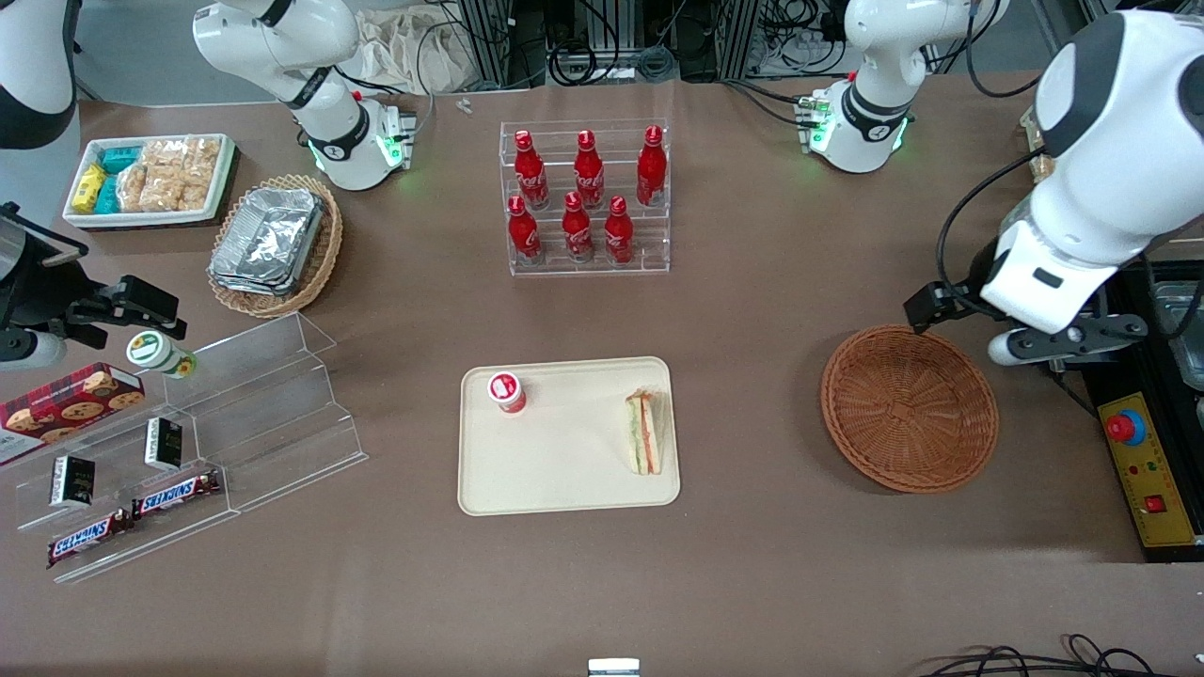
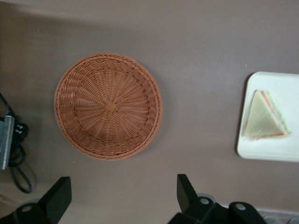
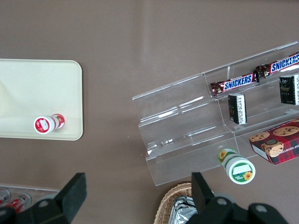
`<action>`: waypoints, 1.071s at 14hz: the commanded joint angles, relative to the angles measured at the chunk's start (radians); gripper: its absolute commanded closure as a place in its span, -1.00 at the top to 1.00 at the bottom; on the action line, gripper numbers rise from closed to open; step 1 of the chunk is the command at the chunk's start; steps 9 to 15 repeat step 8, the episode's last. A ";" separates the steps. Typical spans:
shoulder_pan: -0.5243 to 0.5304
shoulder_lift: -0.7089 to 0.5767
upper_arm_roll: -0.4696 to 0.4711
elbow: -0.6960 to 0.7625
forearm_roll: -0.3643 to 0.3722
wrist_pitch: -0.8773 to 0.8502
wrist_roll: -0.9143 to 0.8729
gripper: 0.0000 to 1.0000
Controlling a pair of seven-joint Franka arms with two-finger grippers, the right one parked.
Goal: Place sandwich from basket to tray
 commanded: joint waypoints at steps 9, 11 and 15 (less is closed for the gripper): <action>0.138 0.012 -0.005 0.038 -0.023 -0.029 0.288 1.00; 0.138 0.012 -0.005 0.038 -0.023 -0.029 0.288 1.00; 0.138 0.012 -0.005 0.038 -0.023 -0.029 0.288 1.00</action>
